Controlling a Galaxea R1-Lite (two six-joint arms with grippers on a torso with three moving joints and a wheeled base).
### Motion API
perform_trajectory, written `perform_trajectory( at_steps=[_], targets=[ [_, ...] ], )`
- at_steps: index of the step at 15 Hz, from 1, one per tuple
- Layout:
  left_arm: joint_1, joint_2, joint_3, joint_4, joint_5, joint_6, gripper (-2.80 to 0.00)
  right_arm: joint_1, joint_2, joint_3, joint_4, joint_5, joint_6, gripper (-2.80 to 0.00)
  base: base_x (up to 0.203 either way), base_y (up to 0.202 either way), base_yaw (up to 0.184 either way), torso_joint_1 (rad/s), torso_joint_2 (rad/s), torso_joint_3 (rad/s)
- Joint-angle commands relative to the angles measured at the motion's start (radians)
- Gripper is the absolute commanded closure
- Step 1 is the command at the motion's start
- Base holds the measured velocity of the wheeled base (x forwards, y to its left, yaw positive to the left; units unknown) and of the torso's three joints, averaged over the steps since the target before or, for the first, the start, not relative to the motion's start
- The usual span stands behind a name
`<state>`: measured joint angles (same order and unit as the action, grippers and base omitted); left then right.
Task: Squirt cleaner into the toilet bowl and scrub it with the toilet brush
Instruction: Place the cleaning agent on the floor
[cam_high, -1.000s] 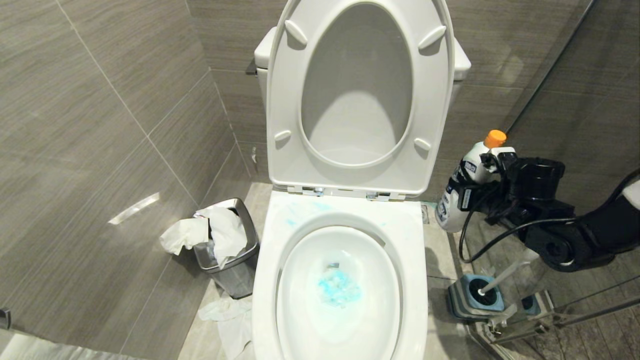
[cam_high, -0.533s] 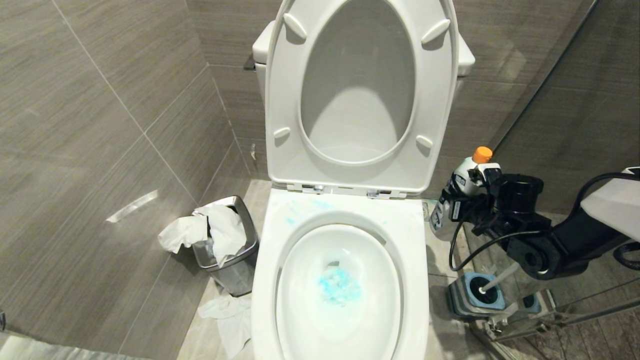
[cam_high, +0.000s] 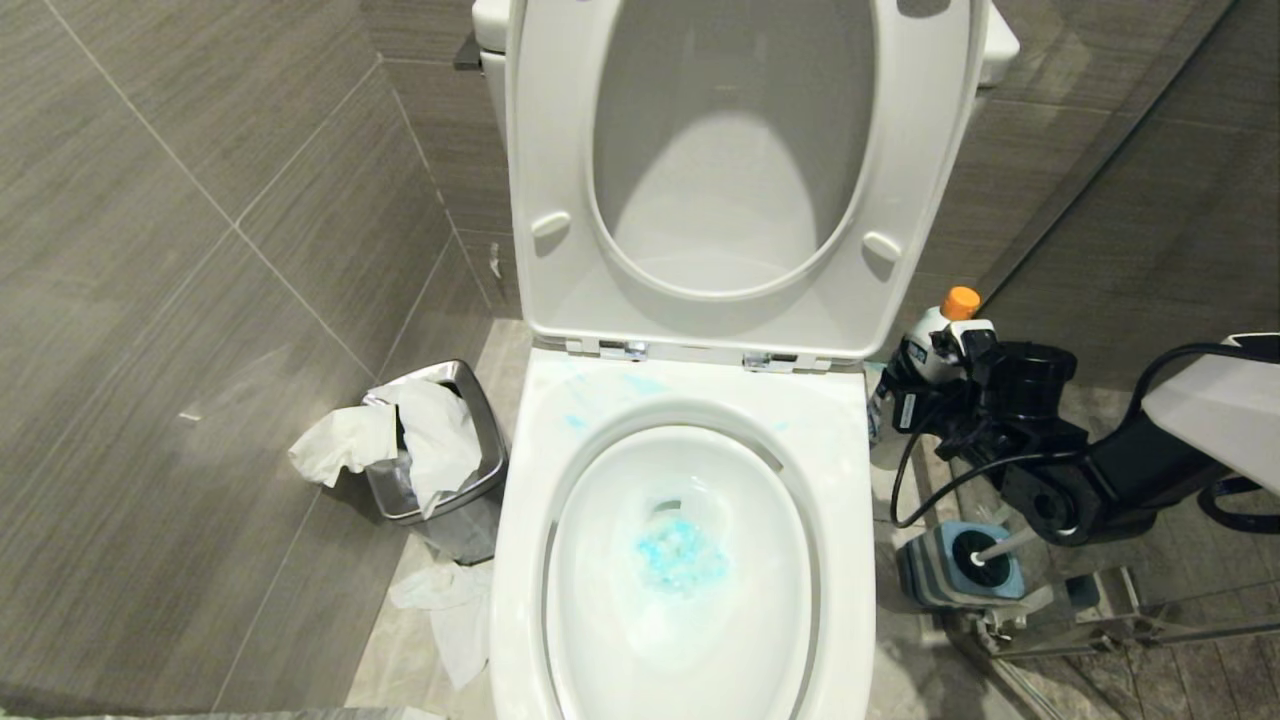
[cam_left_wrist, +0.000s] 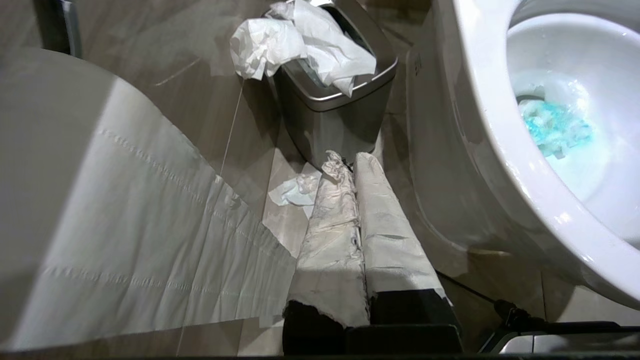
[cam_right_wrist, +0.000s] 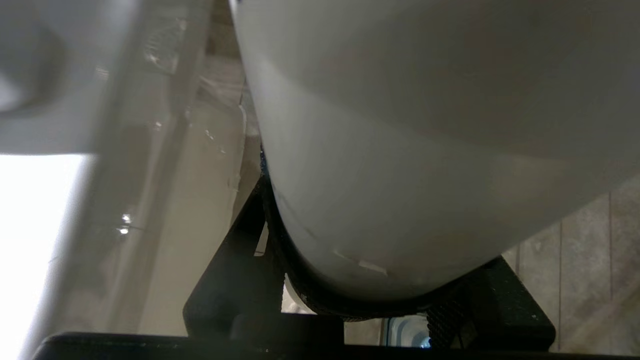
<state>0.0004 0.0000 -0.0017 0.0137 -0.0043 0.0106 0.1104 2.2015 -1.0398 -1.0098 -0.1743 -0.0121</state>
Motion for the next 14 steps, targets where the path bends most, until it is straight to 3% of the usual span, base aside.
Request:
perform_trajectory(
  at_steps=[1,9,14],
  targets=[
    [0.001,0.002,0.0,0.0,0.0,0.002,0.0,0.001,0.003,-0.02,-0.006,-0.002,-0.008,0.0,0.0,0.0,0.0,0.007,0.01,-0.203],
    [0.0,0.002,0.0,0.0,0.0,0.0,0.0,0.002,0.021,-0.079,-0.012,-0.004,-0.036,0.0,0.0,0.0,0.0,0.004,0.0,-0.199],
    [0.0,0.002,0.0,0.0,0.0,0.002,0.0,0.003,0.072,-0.081,-0.208,0.002,-0.099,0.0,0.0,0.0,0.0,0.003,0.0,-0.2]
  ],
)
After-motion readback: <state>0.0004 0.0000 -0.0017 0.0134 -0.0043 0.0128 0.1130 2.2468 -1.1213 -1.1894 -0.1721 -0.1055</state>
